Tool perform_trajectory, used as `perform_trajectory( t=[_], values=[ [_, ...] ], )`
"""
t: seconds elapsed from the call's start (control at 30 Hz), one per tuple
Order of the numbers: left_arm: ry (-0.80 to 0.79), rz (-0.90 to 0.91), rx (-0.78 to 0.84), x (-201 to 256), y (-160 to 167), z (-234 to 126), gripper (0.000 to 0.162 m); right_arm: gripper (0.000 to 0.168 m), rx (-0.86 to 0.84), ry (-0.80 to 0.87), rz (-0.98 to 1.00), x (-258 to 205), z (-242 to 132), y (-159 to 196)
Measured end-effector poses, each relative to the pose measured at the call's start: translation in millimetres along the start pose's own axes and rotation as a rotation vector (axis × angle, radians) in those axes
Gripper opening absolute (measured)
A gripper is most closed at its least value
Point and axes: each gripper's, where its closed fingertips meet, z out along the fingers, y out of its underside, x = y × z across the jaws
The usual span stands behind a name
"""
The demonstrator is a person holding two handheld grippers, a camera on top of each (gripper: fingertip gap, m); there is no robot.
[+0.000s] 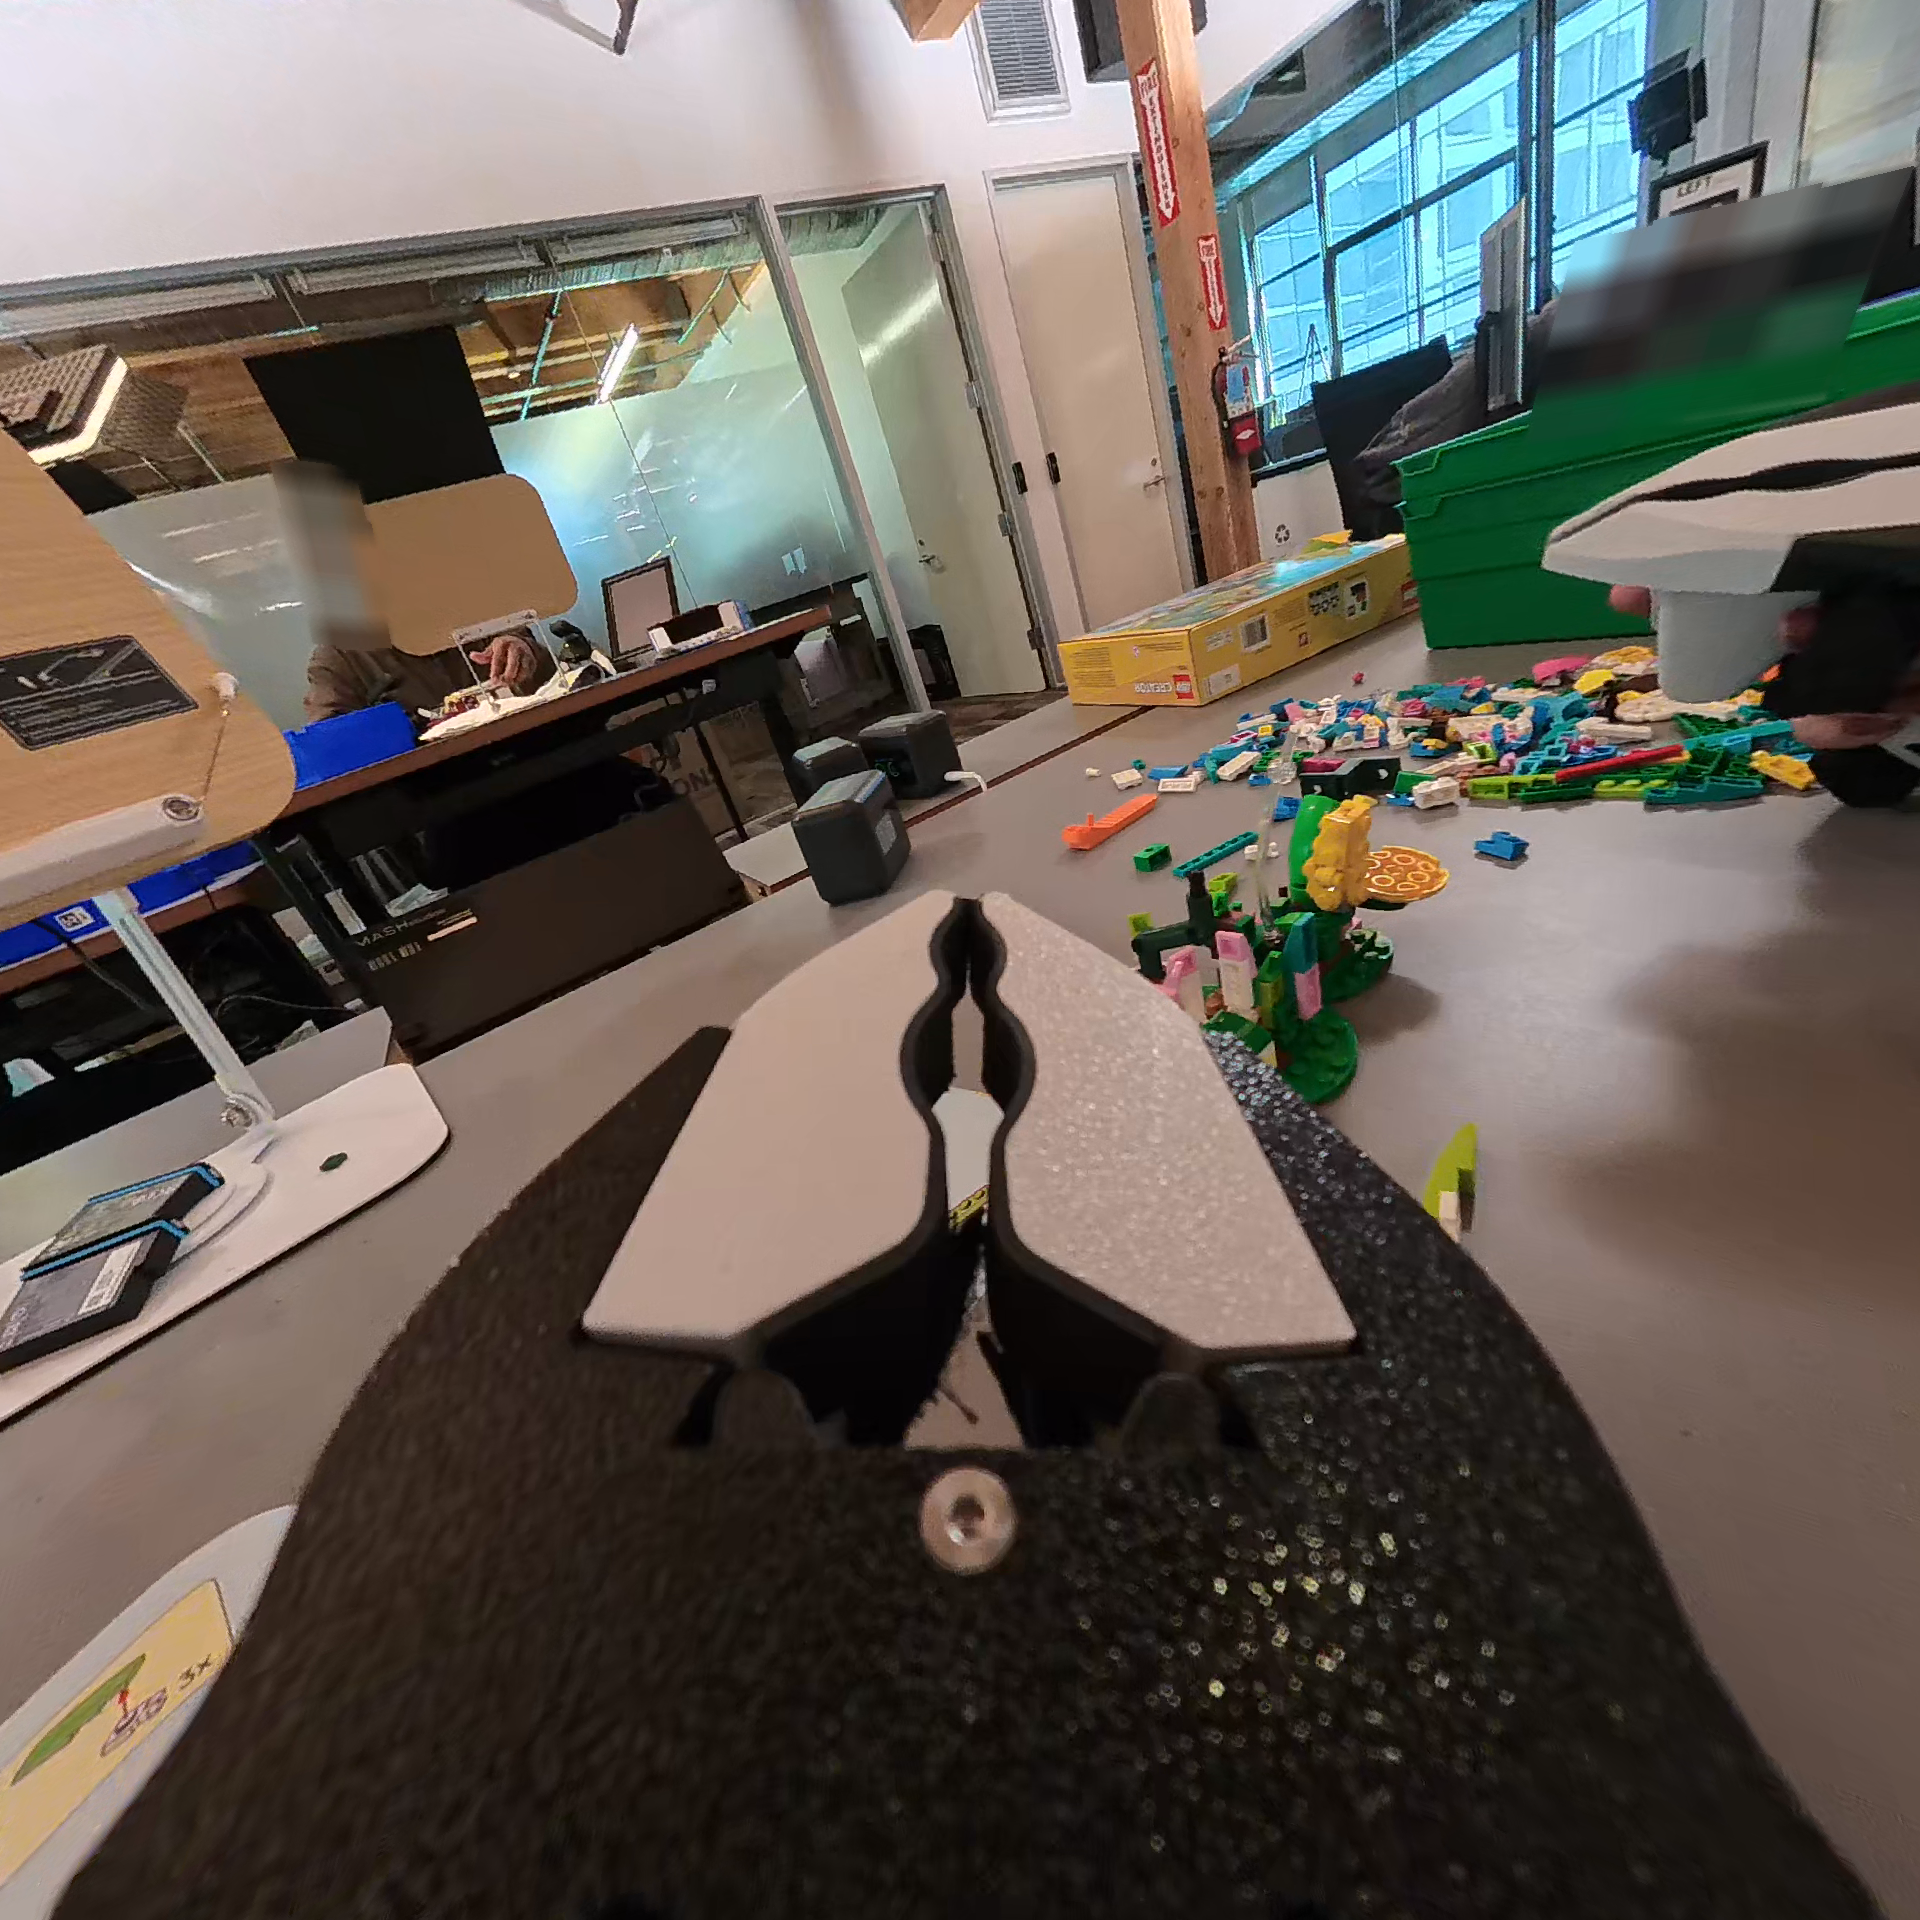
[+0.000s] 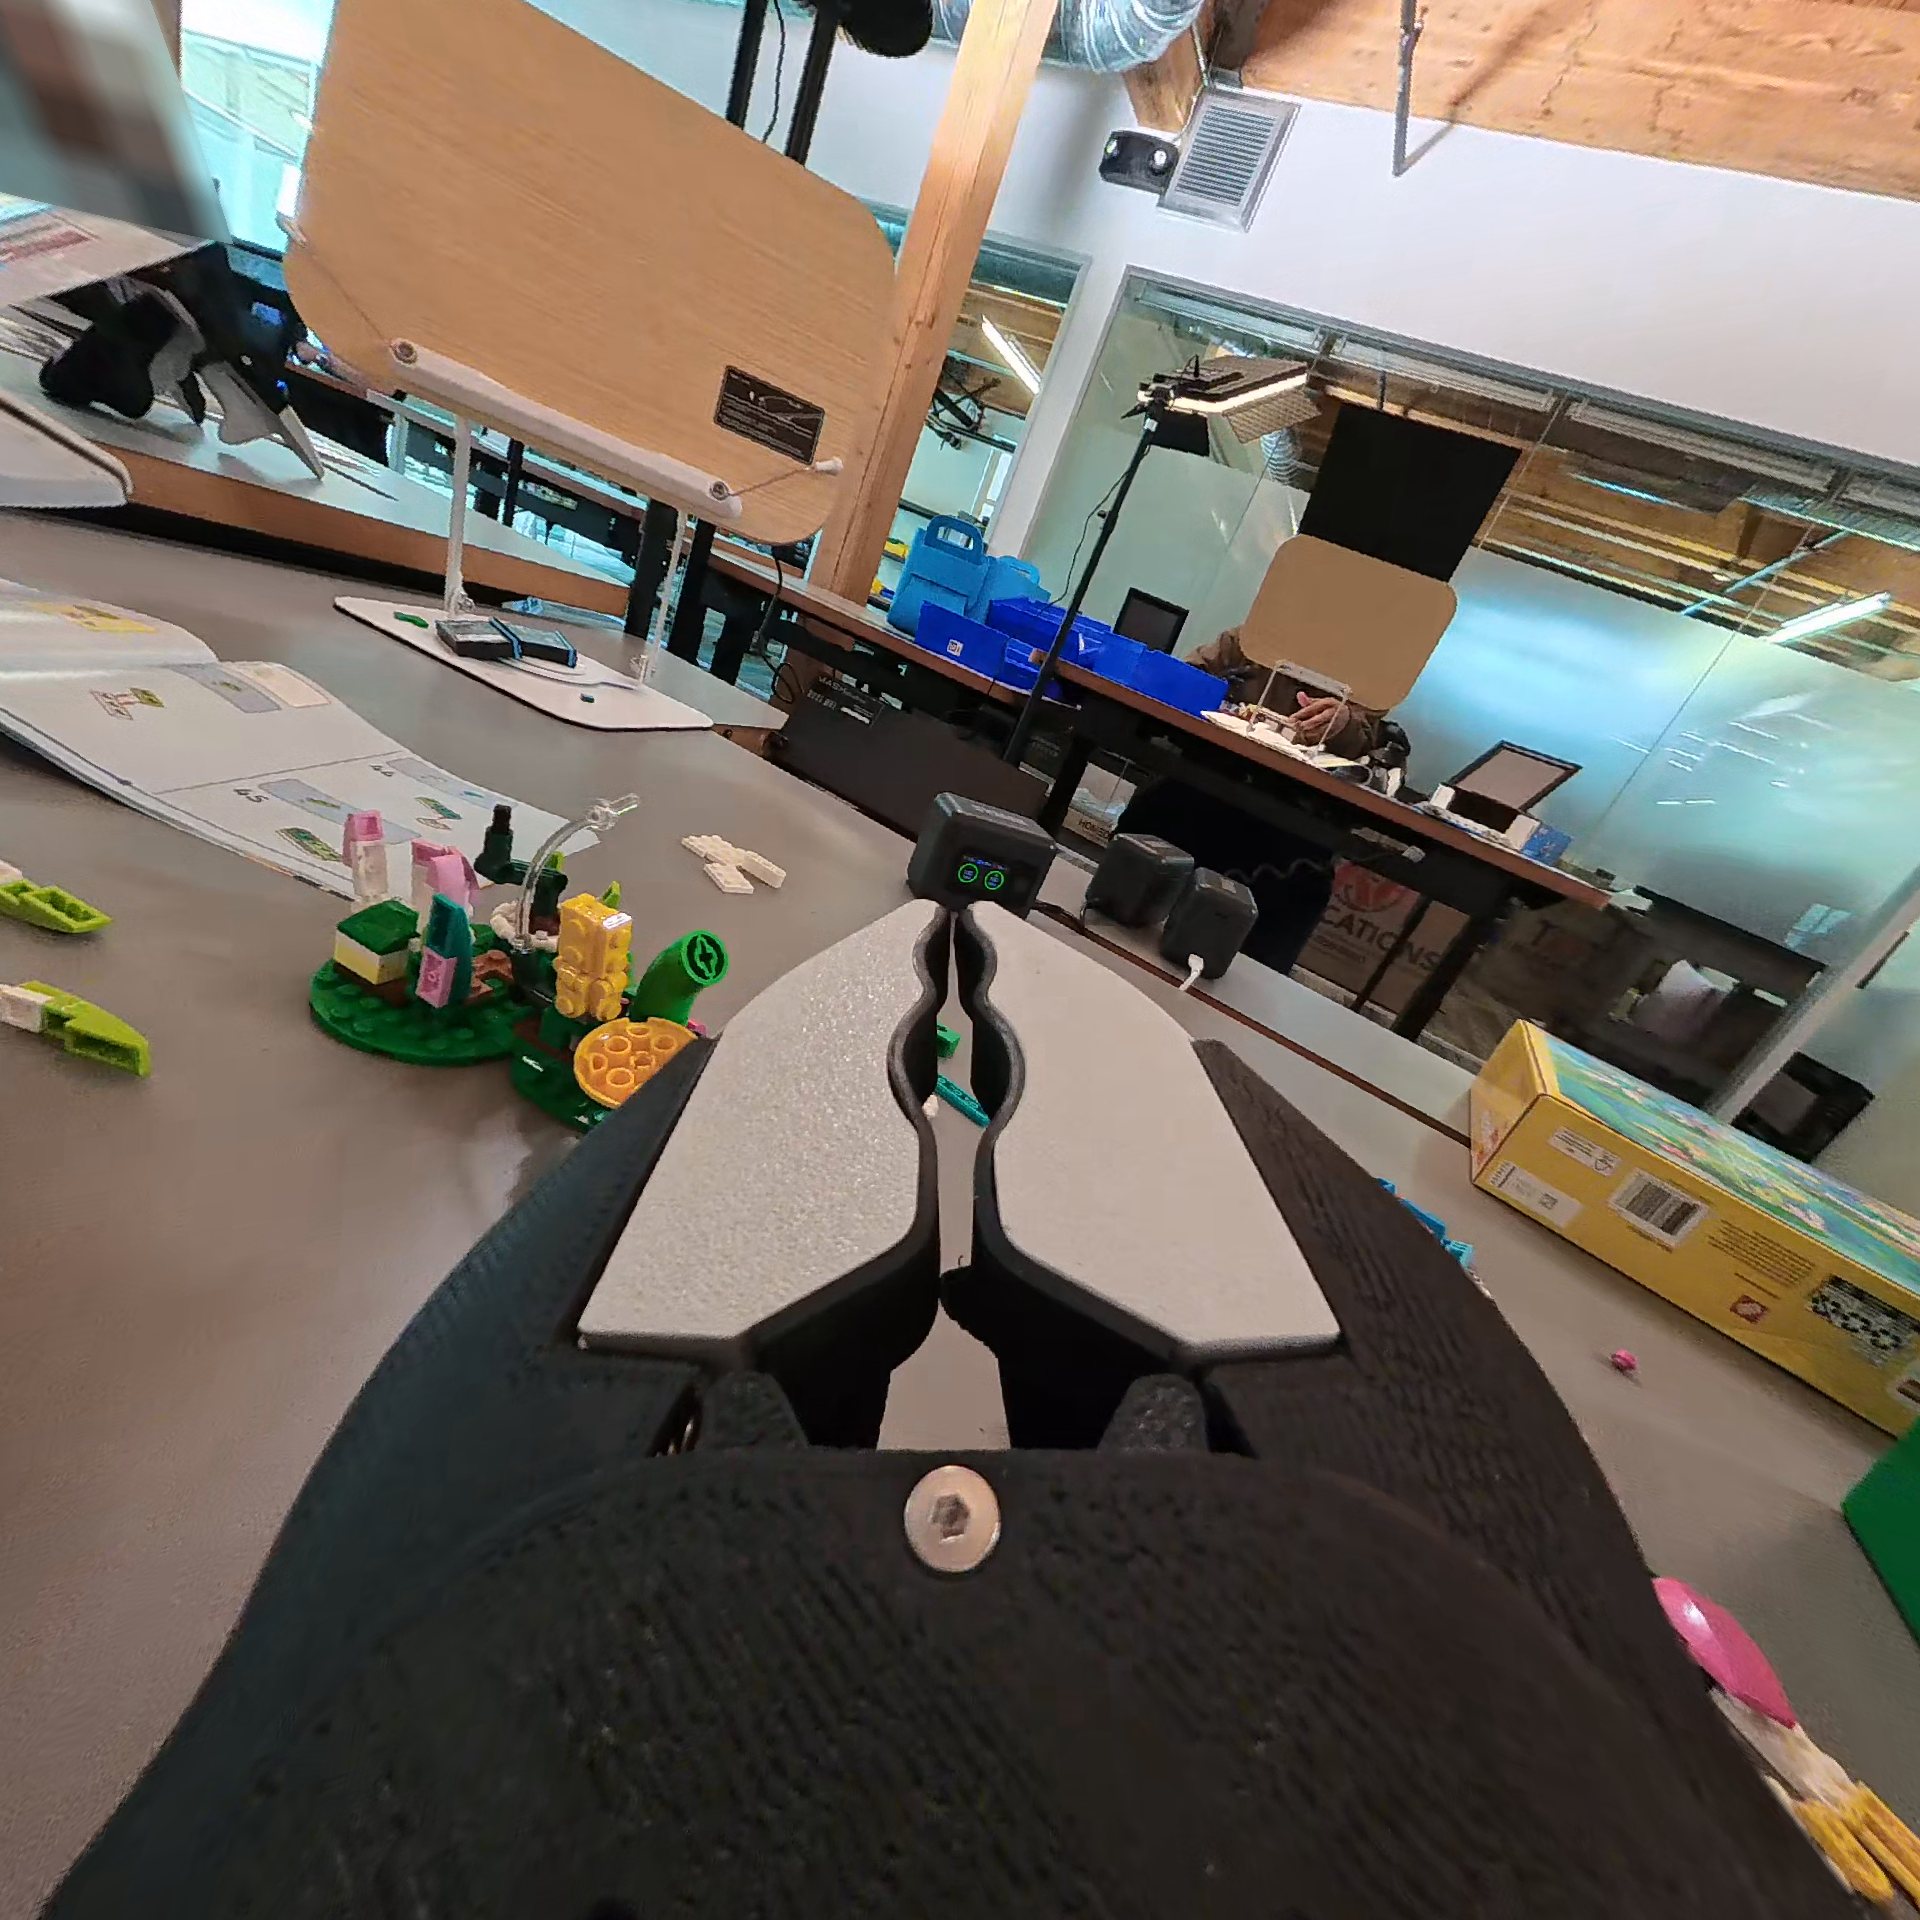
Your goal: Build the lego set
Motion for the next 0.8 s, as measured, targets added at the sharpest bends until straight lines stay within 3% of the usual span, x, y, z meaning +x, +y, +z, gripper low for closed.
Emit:
perform_trajectory(
  t=[0.6,0.8],
  values=[
    [0.011,0.051,-0.024,5,4,2,0.000,0.000,0.007,-0.078,-0.152,-24,0,-1],
    [0.000,0.085,-0.025,5,4,2,0.000,0.000,0.015,-0.072,-0.114,-22,0,-3]
  ],
)
